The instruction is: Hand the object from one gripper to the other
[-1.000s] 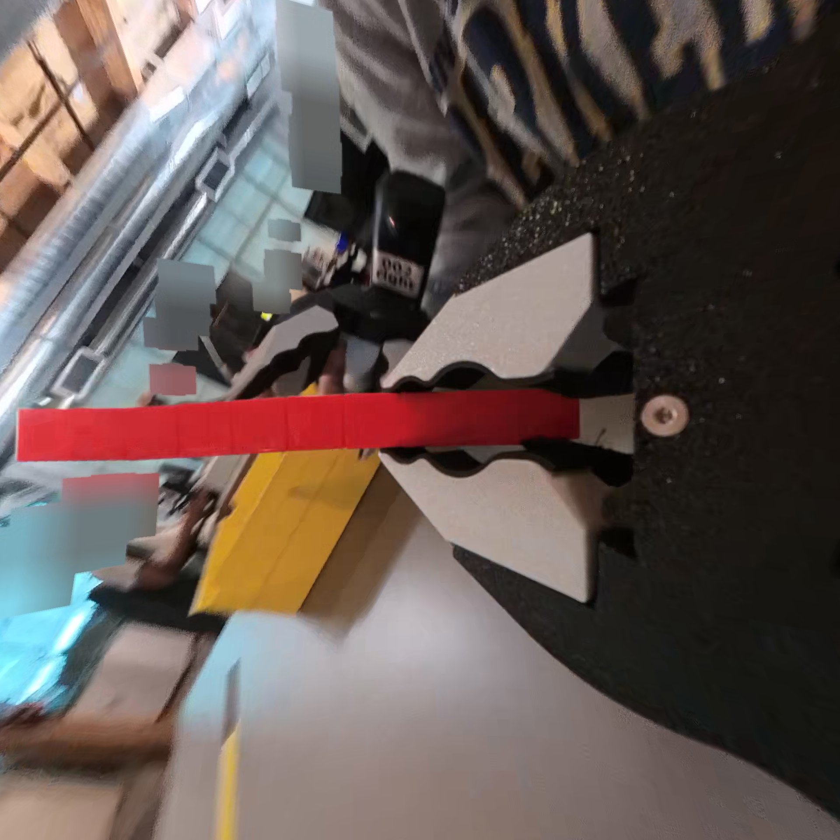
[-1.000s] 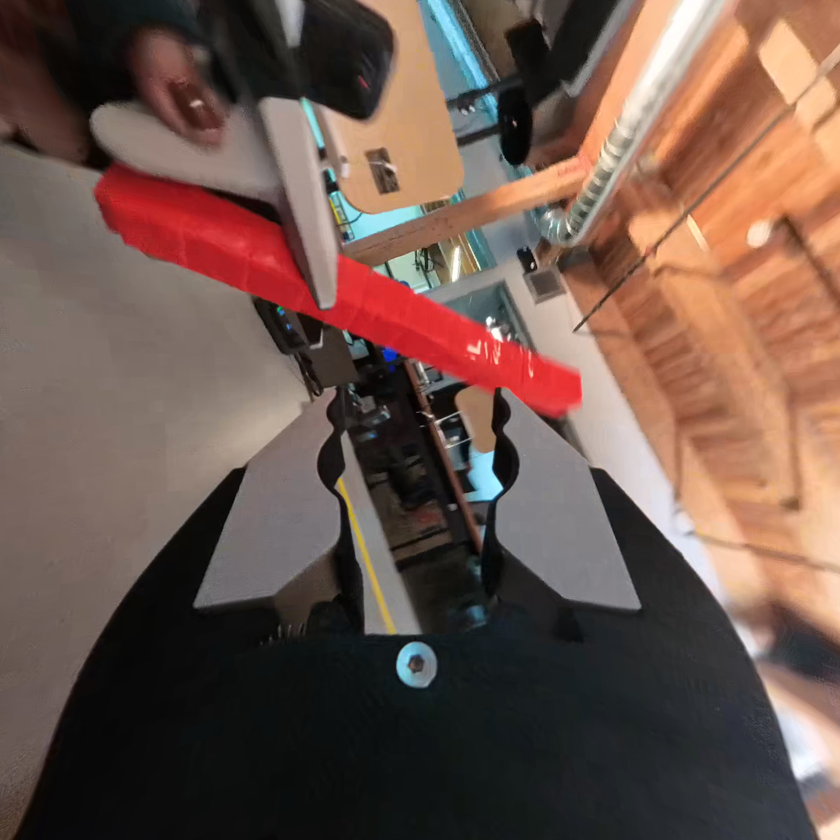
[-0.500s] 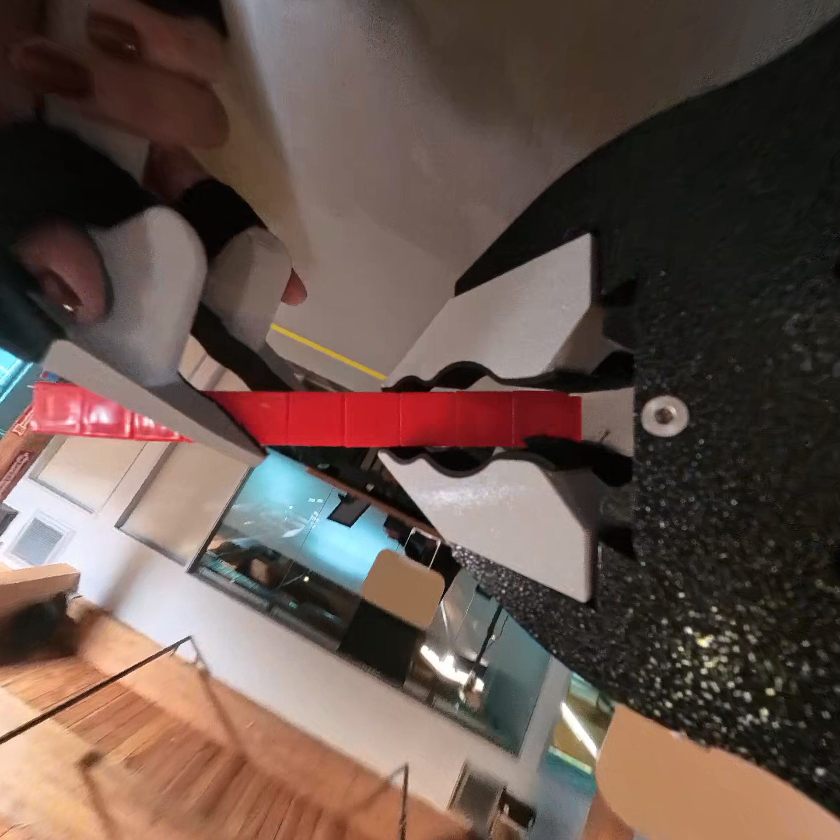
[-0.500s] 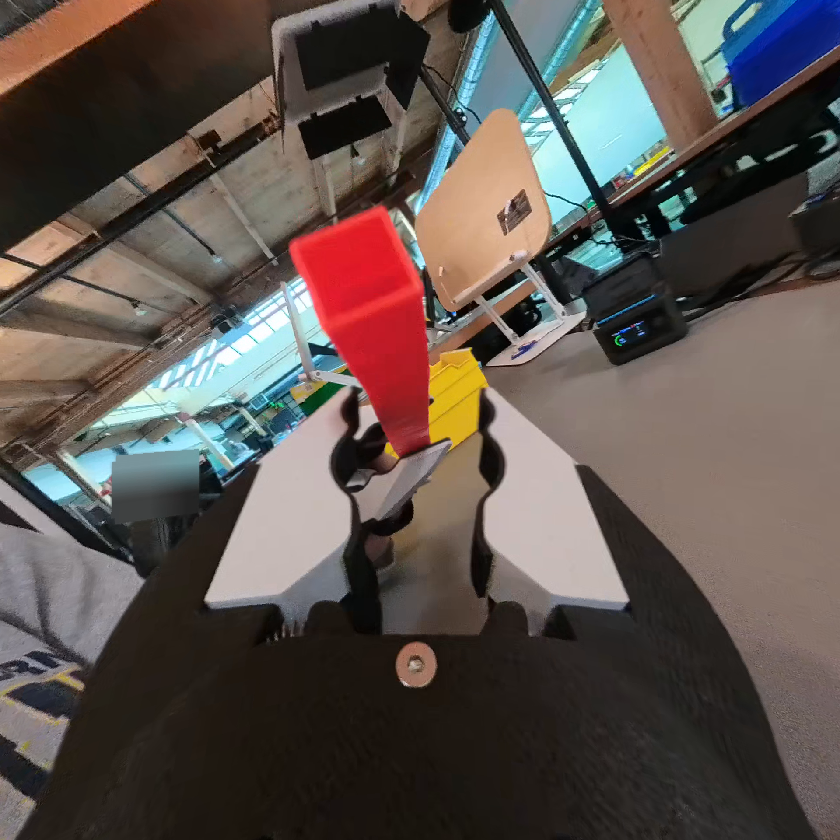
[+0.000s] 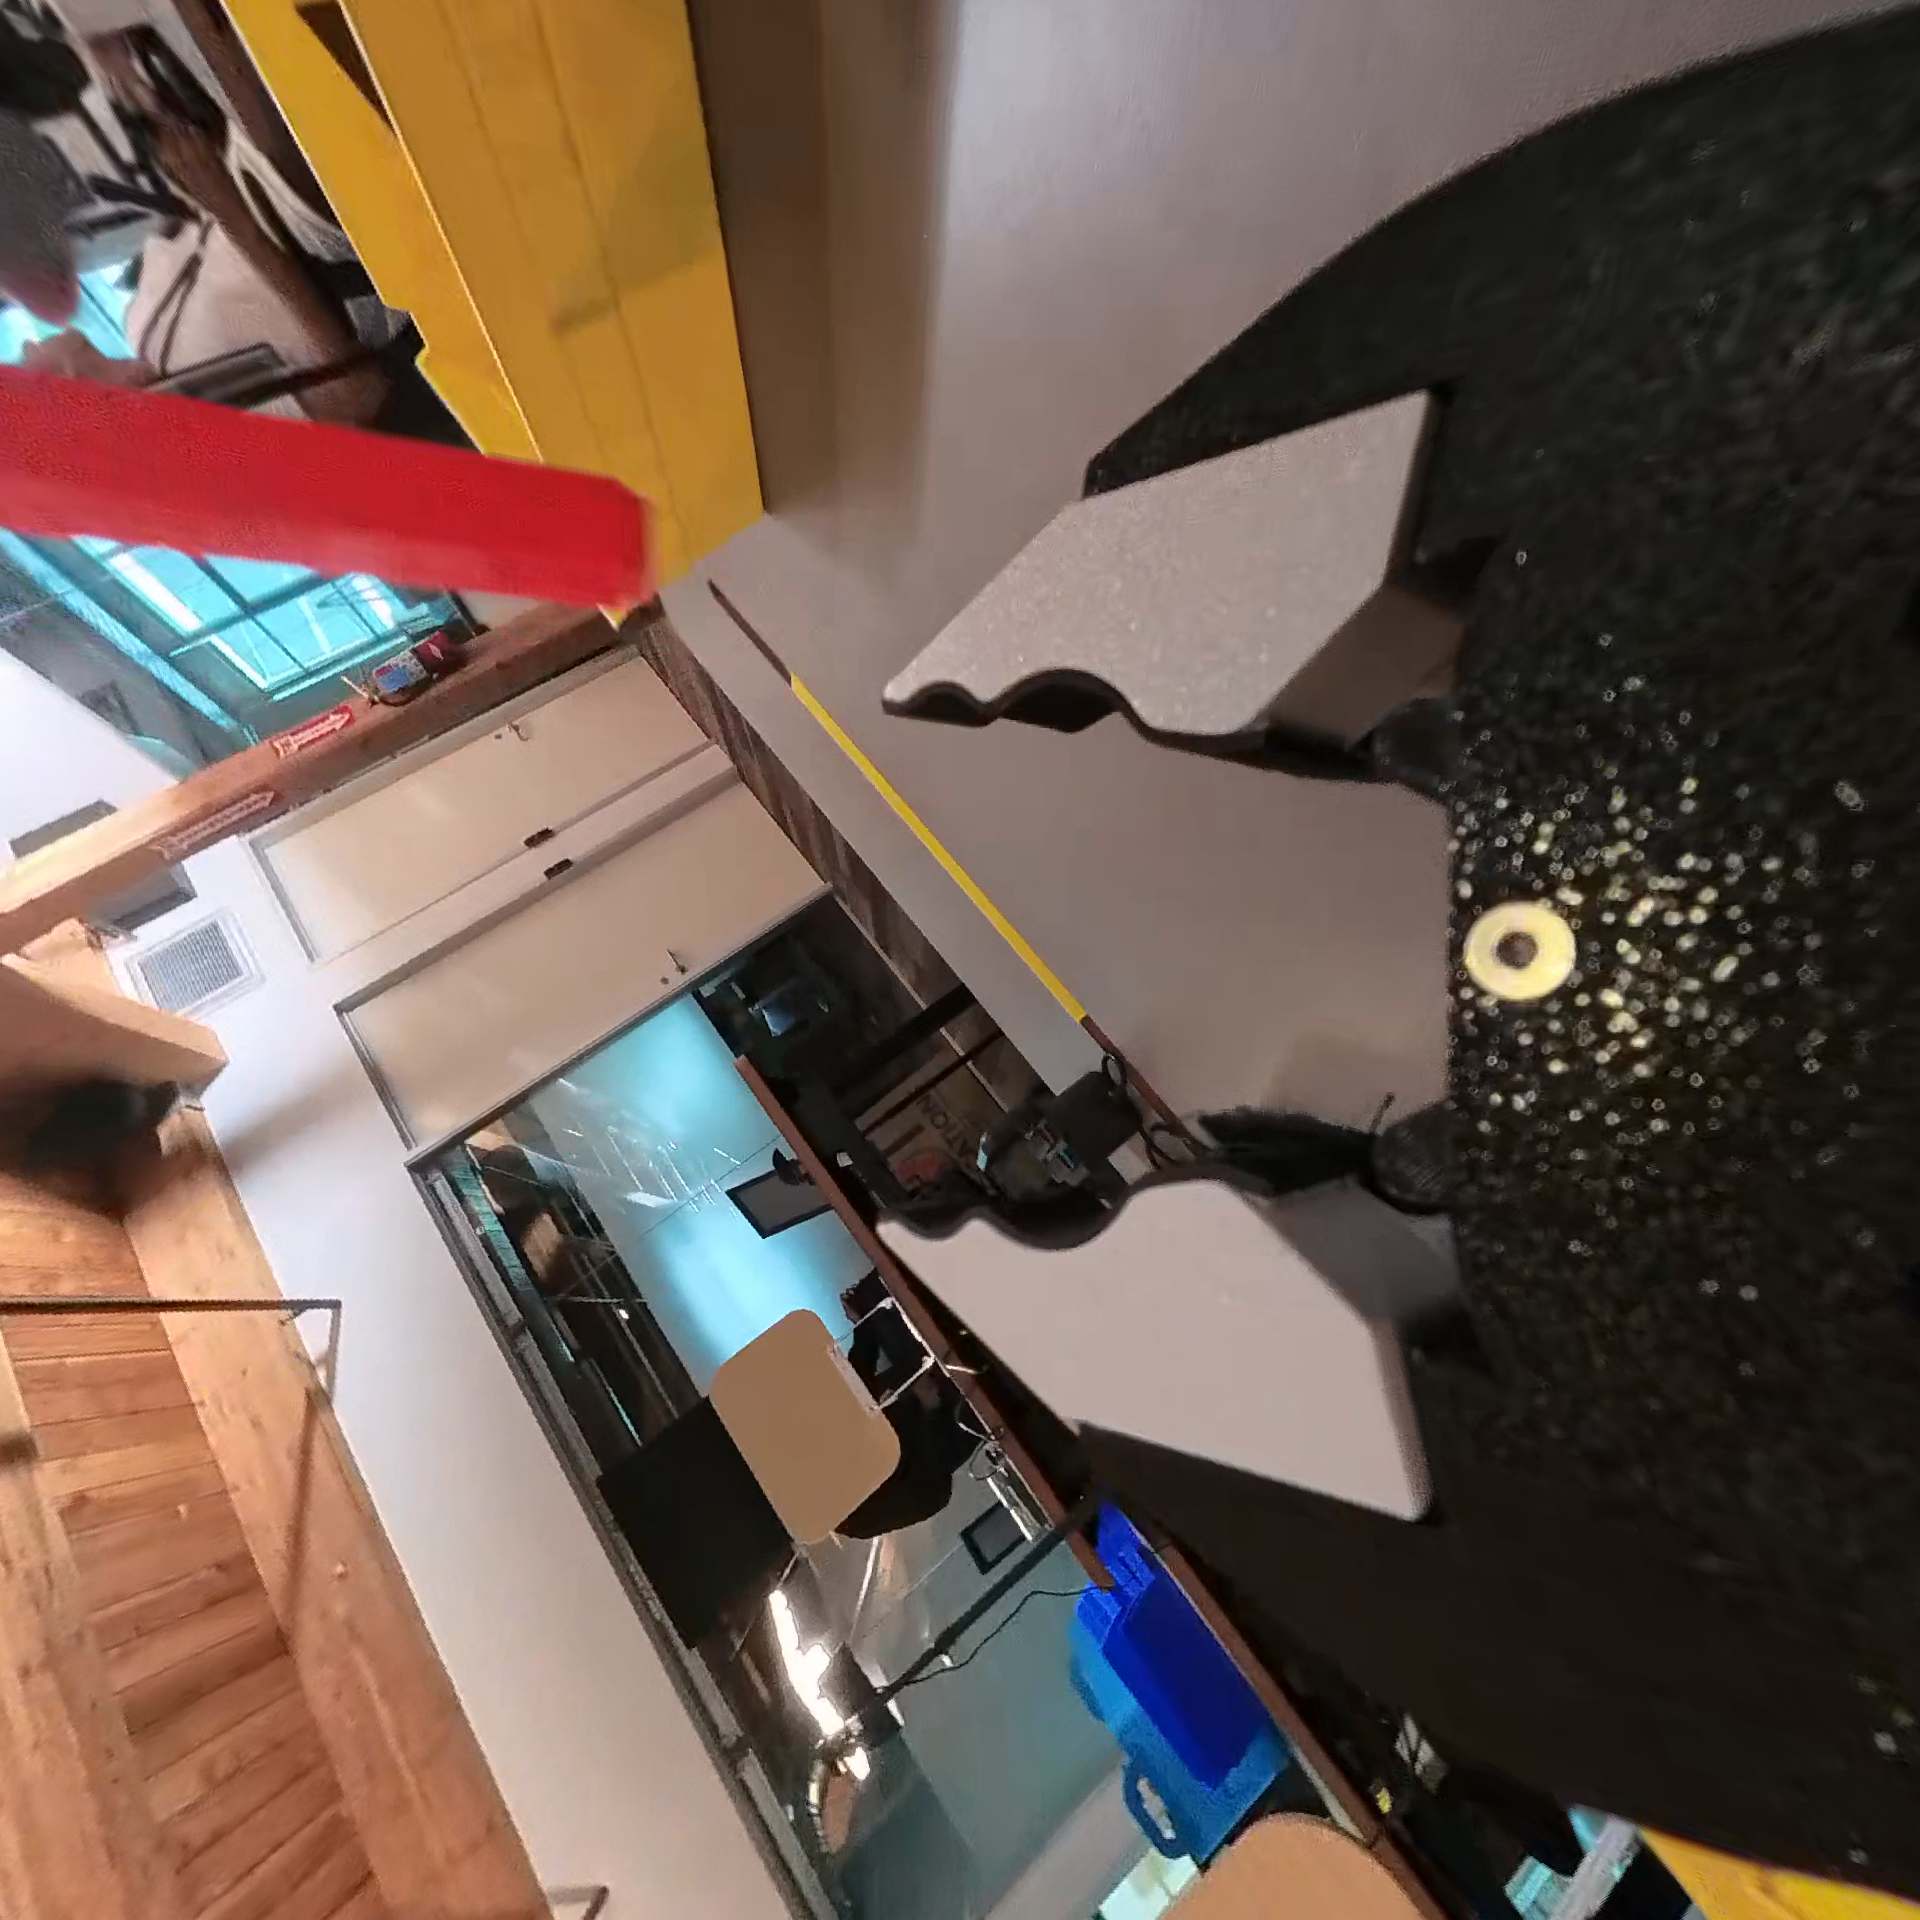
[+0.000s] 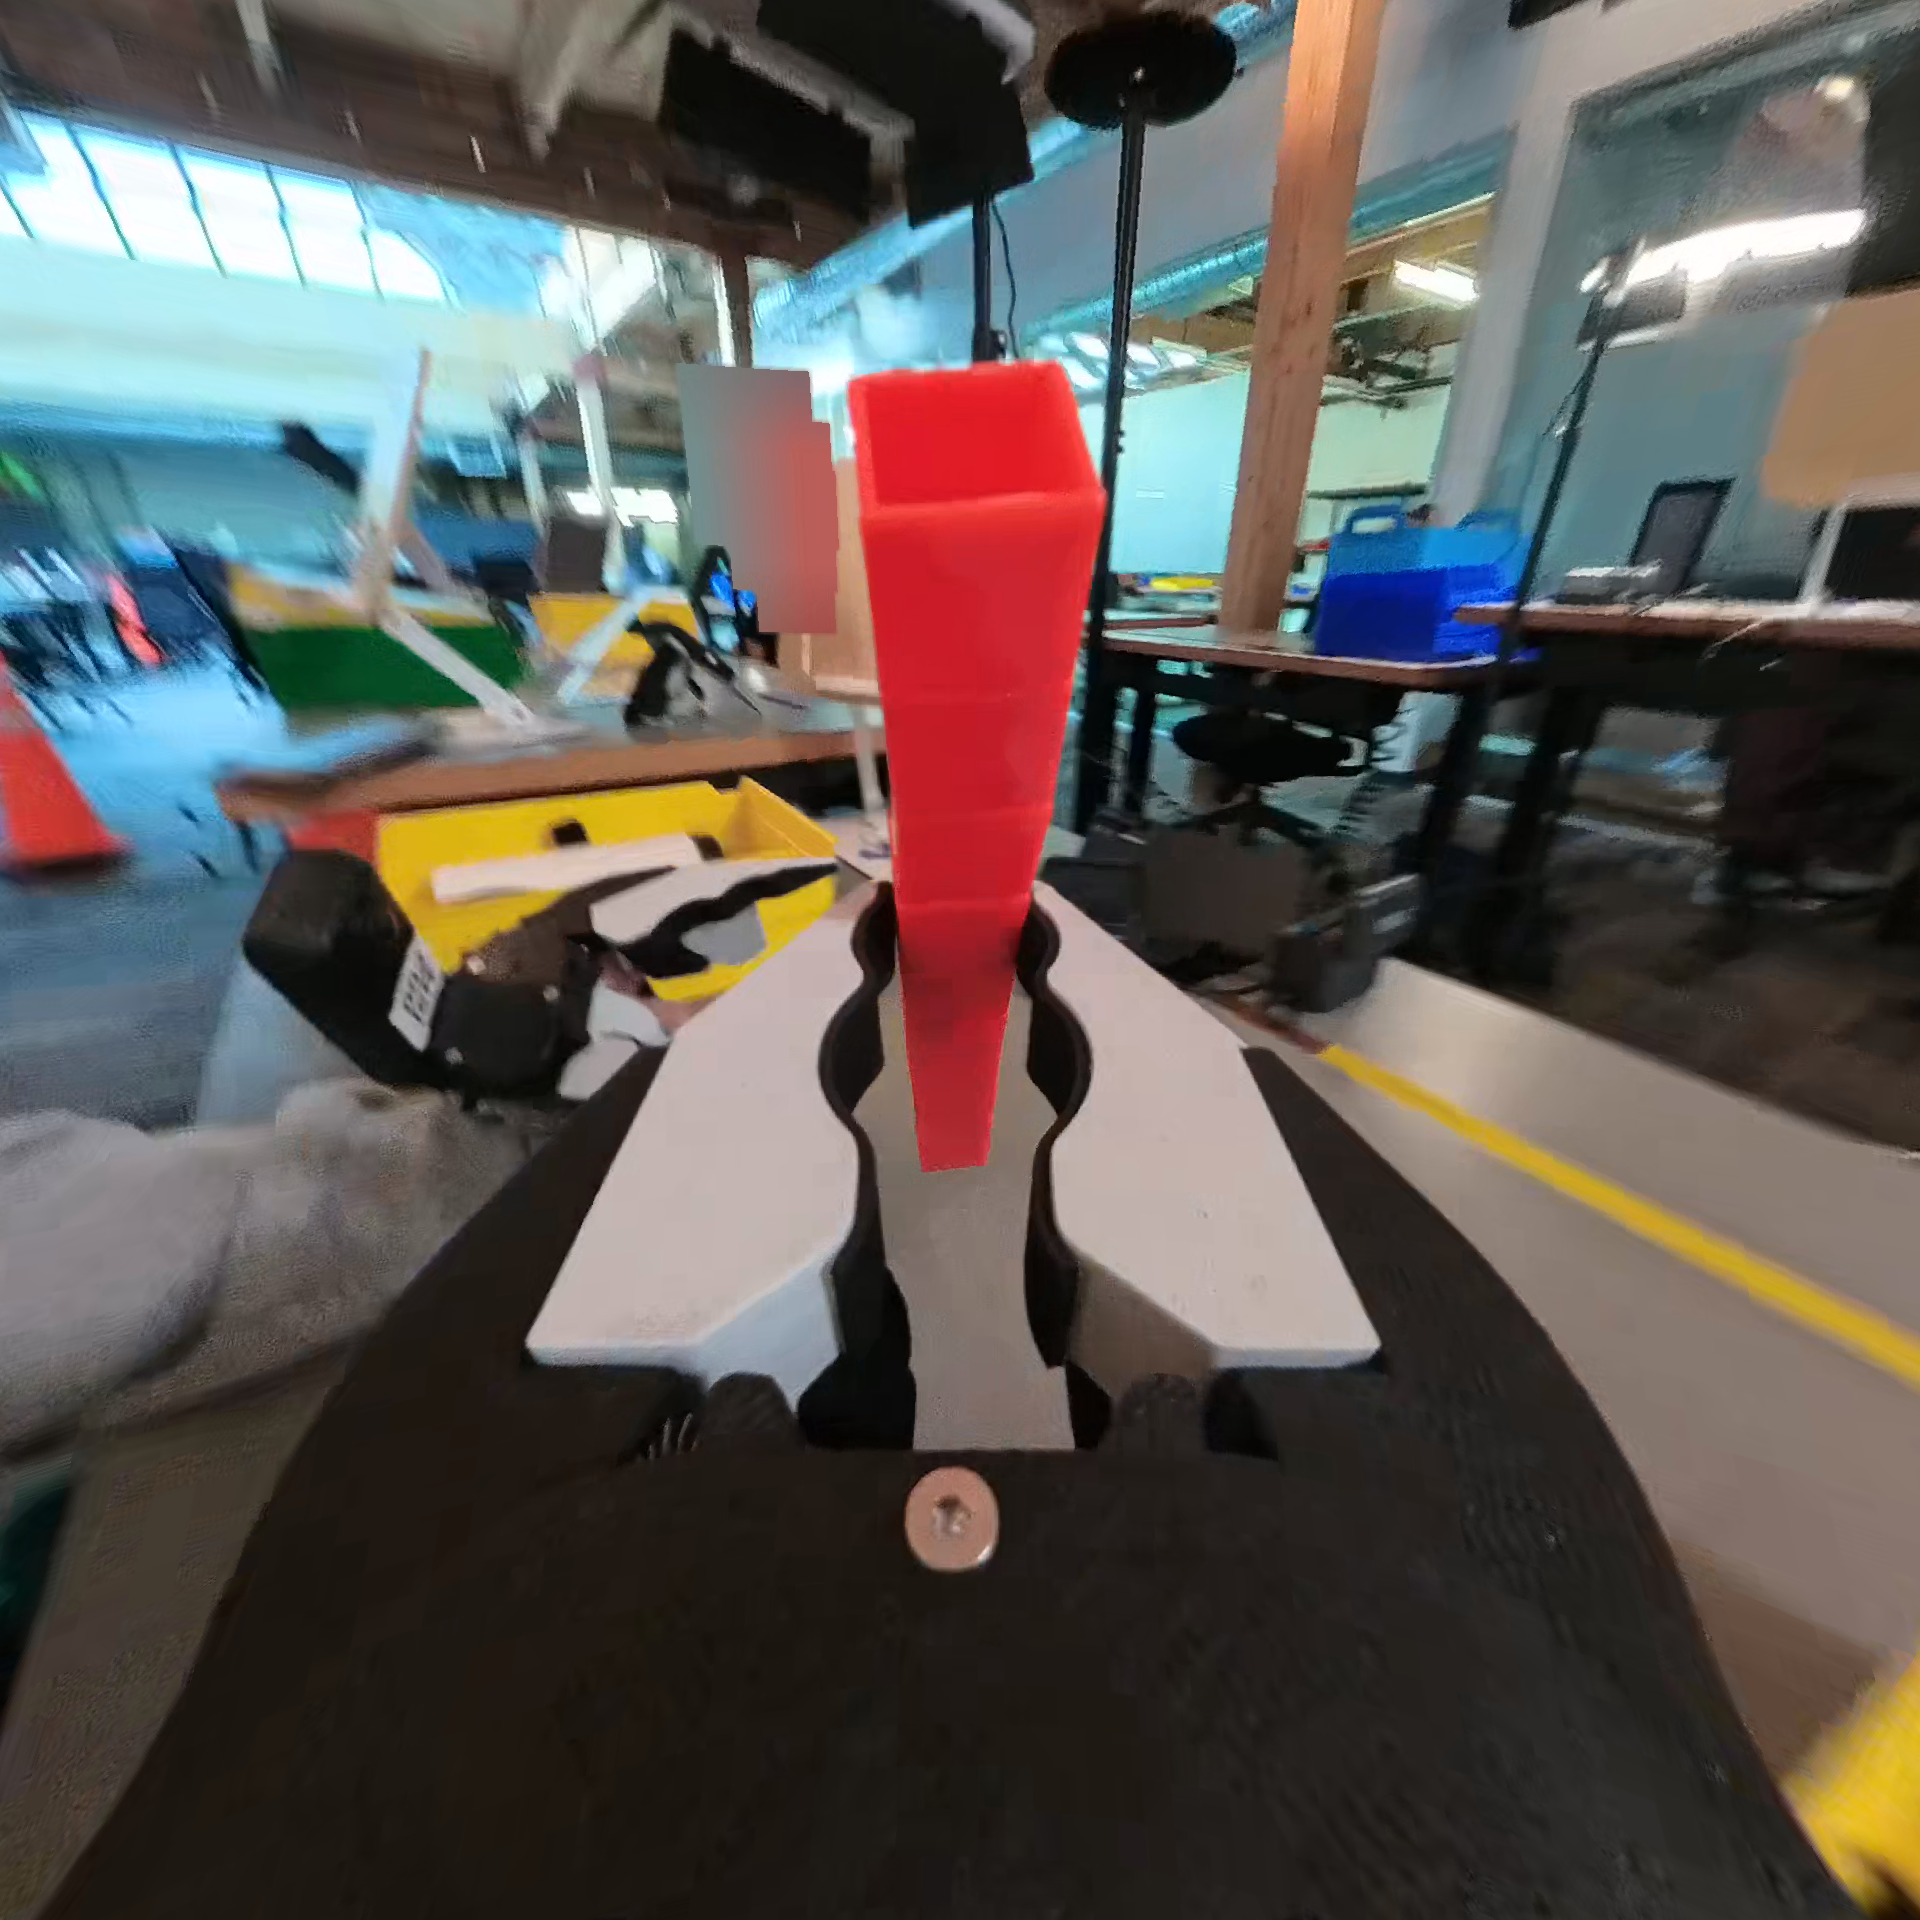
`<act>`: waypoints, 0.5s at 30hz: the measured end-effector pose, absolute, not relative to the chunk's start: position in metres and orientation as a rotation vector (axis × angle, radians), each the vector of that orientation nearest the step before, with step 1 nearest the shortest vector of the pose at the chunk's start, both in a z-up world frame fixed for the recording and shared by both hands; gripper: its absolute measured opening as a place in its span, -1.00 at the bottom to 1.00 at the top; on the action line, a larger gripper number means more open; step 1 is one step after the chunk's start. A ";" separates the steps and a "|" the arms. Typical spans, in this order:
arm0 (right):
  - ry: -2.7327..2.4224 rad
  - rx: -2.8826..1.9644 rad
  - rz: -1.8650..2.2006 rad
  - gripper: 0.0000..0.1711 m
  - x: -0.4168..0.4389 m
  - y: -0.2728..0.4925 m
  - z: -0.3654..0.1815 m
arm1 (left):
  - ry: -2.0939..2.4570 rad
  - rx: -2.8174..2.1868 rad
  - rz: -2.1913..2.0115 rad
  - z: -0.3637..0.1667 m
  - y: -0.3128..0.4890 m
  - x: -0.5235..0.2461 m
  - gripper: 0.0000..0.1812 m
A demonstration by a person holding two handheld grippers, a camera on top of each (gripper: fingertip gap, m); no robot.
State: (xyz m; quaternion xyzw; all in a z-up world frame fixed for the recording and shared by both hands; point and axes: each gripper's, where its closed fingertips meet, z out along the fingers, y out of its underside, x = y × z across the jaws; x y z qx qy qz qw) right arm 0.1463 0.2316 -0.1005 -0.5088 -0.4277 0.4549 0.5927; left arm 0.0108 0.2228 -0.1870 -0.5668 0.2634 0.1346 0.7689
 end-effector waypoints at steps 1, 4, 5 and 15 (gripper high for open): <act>-1.043 -1.176 0.961 -0.75 0.160 0.234 -0.091 | 0.563 -1.236 0.288 -0.188 0.224 0.009 -0.03; -1.171 -1.219 0.658 -0.75 0.209 0.250 -0.069 | 0.549 -1.247 0.298 -0.188 0.226 0.006 -0.06; -1.201 -1.255 0.554 -0.75 0.226 0.258 -0.064 | 0.547 -1.249 0.299 -0.188 0.226 0.006 -0.07; -1.918 -1.661 -0.370 -0.75 0.313 0.399 -0.154 | 0.518 -1.268 0.261 -0.190 0.229 0.004 -0.14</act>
